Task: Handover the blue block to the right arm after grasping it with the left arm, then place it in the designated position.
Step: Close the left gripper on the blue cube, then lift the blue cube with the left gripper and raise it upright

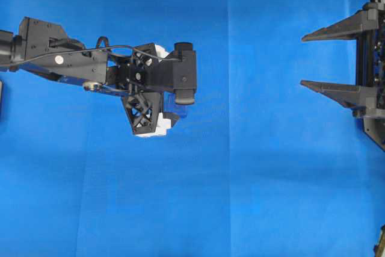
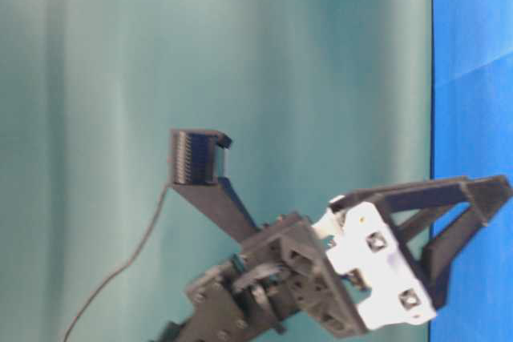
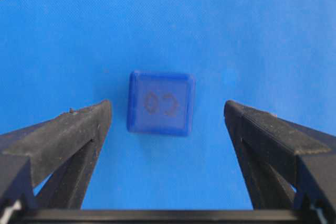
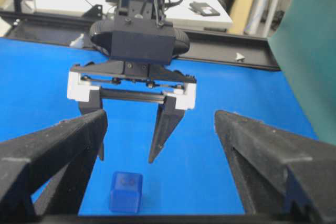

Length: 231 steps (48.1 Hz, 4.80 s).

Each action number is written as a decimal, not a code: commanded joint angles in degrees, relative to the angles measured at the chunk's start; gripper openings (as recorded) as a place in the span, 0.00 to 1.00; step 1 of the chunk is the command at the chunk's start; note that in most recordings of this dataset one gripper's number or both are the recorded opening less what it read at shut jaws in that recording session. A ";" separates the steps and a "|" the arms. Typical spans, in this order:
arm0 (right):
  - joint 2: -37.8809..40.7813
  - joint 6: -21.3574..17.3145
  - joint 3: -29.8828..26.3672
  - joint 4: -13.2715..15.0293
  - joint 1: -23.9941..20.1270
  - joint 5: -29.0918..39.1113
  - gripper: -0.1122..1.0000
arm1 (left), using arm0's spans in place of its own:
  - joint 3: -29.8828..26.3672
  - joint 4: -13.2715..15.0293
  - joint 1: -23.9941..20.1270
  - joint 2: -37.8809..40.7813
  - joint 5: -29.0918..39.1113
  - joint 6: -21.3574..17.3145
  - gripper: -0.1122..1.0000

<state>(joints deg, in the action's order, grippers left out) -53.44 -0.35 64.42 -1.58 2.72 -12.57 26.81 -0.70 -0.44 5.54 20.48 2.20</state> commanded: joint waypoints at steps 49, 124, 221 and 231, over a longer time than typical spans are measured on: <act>1.32 0.00 -1.23 -0.18 0.09 -0.44 0.96 | 0.18 -0.09 -0.18 9.23 -8.88 -0.97 0.54; 1.32 -0.18 -1.85 -0.18 0.09 -0.35 0.97 | -15.38 -0.62 1.85 -9.32 25.66 -0.97 0.54; 1.41 -0.18 -2.20 -0.18 0.00 -0.62 0.97 | -0.97 -0.62 1.49 -19.34 -1.85 -0.97 0.54; 1.41 -0.18 -2.46 -0.09 -0.53 -0.88 0.97 | 3.52 -0.62 1.32 -22.32 -13.36 -0.88 0.54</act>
<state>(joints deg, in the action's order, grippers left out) -52.29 -0.44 63.63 -1.58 2.64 -12.83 30.06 -1.14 1.05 -14.59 11.25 1.32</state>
